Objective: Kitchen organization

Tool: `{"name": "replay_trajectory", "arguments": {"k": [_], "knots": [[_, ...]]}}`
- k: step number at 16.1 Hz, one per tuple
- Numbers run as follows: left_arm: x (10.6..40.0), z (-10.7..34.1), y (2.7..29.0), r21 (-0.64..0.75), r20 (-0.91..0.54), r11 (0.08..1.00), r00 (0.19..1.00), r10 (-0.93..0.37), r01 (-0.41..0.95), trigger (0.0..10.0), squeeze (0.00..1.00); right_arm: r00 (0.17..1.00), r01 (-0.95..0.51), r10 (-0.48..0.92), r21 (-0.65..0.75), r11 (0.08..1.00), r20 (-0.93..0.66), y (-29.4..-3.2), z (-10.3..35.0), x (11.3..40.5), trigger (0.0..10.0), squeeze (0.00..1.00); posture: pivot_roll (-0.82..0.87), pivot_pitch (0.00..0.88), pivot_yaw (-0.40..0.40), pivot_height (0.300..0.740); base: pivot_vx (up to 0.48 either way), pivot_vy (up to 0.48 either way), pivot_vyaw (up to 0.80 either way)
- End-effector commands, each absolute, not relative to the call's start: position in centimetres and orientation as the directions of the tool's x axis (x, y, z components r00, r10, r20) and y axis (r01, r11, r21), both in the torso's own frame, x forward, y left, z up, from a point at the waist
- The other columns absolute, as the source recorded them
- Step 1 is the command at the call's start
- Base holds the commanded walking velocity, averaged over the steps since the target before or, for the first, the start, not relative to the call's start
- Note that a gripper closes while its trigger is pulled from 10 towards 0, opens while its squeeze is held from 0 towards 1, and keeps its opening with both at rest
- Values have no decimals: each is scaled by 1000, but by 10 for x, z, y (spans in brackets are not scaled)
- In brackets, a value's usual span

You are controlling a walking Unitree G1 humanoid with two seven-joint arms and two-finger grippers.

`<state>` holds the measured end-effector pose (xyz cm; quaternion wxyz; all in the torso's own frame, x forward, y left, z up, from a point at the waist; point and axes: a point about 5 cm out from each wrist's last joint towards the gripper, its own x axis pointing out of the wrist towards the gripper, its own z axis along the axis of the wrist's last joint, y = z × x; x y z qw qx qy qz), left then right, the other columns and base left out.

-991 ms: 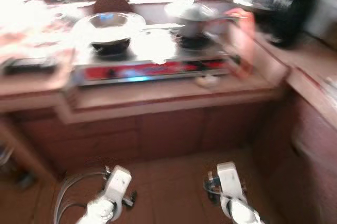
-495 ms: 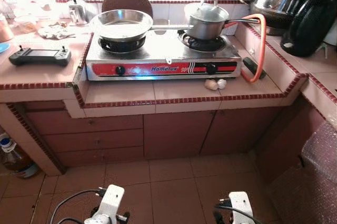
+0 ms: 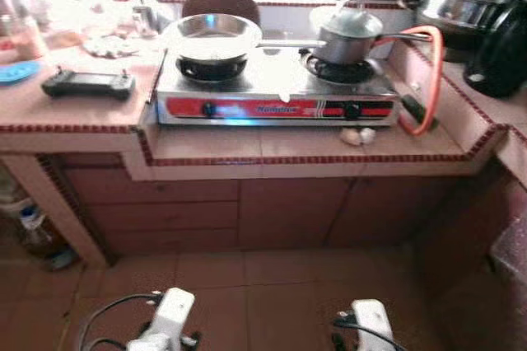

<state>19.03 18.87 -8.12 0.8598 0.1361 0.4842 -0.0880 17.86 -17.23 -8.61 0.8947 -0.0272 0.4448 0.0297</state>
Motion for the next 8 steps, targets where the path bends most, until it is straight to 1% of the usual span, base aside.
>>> {"name": "replay_trajectory", "arguments": {"k": [1, 2, 8], "knots": [[190, -82, 184, 137, -858, 945, 513, -37, 297, 10000, 0, 580, -66, 10, -35, 997, -815, -180, -89, 171, 10000, 0, 120, 0, -55, 740, 0, 0, 0], [189, -82, 184, 137, -861, 944, 508, -37, 301, 10000, 0, 578, -65, 10, -34, 997, -816, -180, -89, 171, 10000, 0, 119, 0, -54, 740, 0, 0, 0], [189, -82, 185, 140, -863, 938, 504, -42, 318, 10000, 0, 572, -69, 8, -39, 997, -820, -180, -91, 167, 10000, 0, 113, 0, -50, 740, 0, 434, 0]]}}
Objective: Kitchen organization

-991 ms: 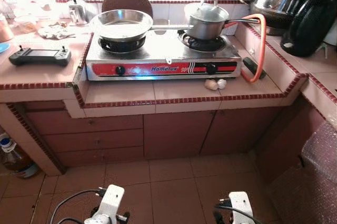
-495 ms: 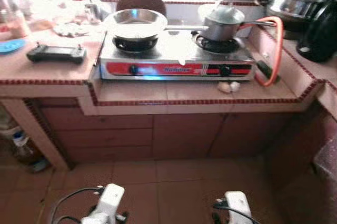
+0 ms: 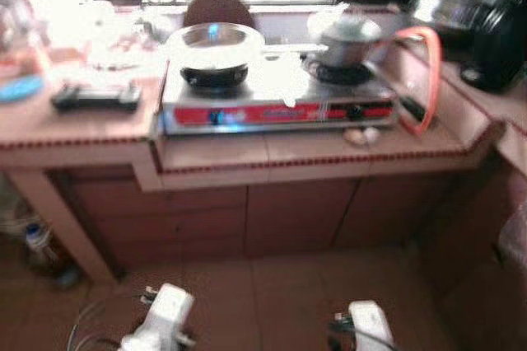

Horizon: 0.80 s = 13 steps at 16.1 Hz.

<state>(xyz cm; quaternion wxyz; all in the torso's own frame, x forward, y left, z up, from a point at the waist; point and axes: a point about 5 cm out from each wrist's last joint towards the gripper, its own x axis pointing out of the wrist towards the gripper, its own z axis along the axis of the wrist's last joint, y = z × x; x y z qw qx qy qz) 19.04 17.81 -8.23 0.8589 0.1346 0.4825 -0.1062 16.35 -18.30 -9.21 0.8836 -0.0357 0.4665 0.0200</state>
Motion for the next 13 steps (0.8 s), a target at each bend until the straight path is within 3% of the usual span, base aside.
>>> {"name": "replay_trajectory", "arguments": {"k": [1, 8, 9, 11, 13], "knots": [[189, -82, 185, 143, -863, 935, 504, -42, 324, 10000, 0, 572, -68, 7, -39, 997, -820, -180, -91, 167, 10000, 0, 113, 0, -49, 740, 0, 435, 0], [190, -81, 188, 165, -864, 916, 502, -44, 365, 10000, 0, 566, -52, 1, -34, 998, -824, -180, -92, 166, 10000, 0, 117, 0, -47, 740, 0, 0, 0], [190, -81, 189, 166, -865, 918, 500, -40, 360, 10000, 0, 563, 26, -19, -5, 1000, -826, -182, -92, 164, 10000, 0, 115, 0, -46, 740, 0, 0, 0], [186, -83, 191, 138, -871, 956, 492, -8, 261, 10000, 0, 555, 77, -36, 8, 997, -831, -185, -93, 162, 10000, 0, 110, 0, -38, 740, 0, 0, 0], [187, -83, 189, 138, -865, 959, 502, -5, 249, 10000, 0, 554, 56, -27, 4, 998, -832, -186, -93, 162, 10000, 0, 133, 0, -58, 740, 0, 0, 0]]}}
